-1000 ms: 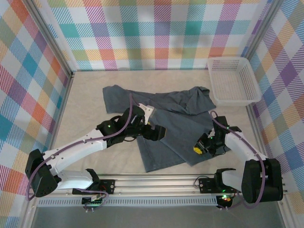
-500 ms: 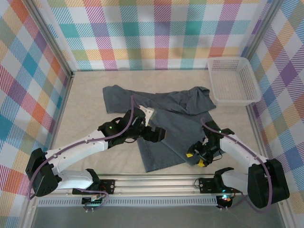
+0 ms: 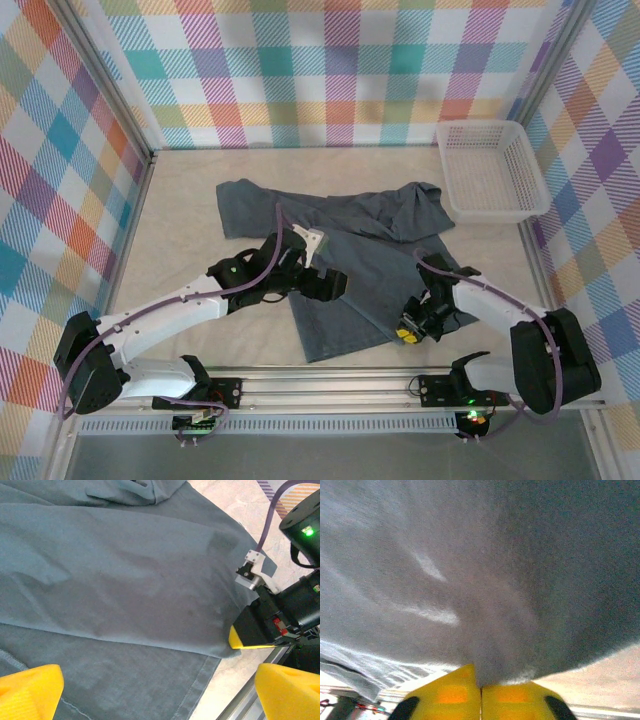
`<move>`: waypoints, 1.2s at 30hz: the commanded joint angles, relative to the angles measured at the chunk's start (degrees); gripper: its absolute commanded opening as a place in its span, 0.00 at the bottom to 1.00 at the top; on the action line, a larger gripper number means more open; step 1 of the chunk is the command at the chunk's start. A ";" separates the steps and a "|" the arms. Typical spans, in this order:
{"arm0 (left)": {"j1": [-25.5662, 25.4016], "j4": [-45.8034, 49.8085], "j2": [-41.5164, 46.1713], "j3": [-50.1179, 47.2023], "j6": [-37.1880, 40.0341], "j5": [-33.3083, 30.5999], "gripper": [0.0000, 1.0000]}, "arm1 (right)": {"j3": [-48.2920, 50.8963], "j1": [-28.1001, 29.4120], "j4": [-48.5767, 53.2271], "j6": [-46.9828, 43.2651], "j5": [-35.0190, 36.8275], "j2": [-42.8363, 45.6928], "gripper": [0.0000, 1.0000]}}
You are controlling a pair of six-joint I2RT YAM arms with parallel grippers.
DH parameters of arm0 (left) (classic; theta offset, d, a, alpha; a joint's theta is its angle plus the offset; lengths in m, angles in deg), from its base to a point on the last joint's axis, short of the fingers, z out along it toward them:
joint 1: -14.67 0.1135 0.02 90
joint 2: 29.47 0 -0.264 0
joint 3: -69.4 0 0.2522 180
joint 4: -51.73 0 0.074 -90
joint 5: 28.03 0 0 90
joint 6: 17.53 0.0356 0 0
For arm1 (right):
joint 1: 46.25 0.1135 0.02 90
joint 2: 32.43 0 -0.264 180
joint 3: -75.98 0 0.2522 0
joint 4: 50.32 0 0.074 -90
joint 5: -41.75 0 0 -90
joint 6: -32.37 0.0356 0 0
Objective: Fold the inside-out t-shirt
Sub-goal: Turn the T-shirt inside out at the center of the table.
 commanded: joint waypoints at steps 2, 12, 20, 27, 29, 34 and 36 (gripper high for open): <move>-0.48 -1.57 -0.24 -1.34 -0.54 0.21 0.98 | -3.42 0.42 4.09 -0.73 -1.09 2.61 0.00; -6.56 -13.33 -8.46 -3.56 -0.17 4.96 0.99 | -16.45 0.34 7.73 3.07 0.77 5.18 0.00; -11.37 -13.87 -24.25 4.16 2.85 3.90 1.00 | -19.18 0.33 4.68 9.35 -1.72 3.97 0.00; -15.15 -6.98 -32.19 14.12 4.02 -10.09 1.00 | -18.94 0.31 3.92 19.06 -0.80 7.52 0.00; -15.27 -4.34 -32.42 14.79 1.05 -18.46 1.00 | -19.68 0.34 4.58 19.70 -0.77 7.51 0.00; -13.46 0.51 -26.95 12.92 -2.03 -27.29 0.14 | -23.63 -1.10 8.50 10.57 4.96 5.10 0.00; -10.51 1.72 -23.77 13.29 -2.46 -18.04 0.00 | -25.10 -1.08 6.09 -0.65 6.15 3.96 0.06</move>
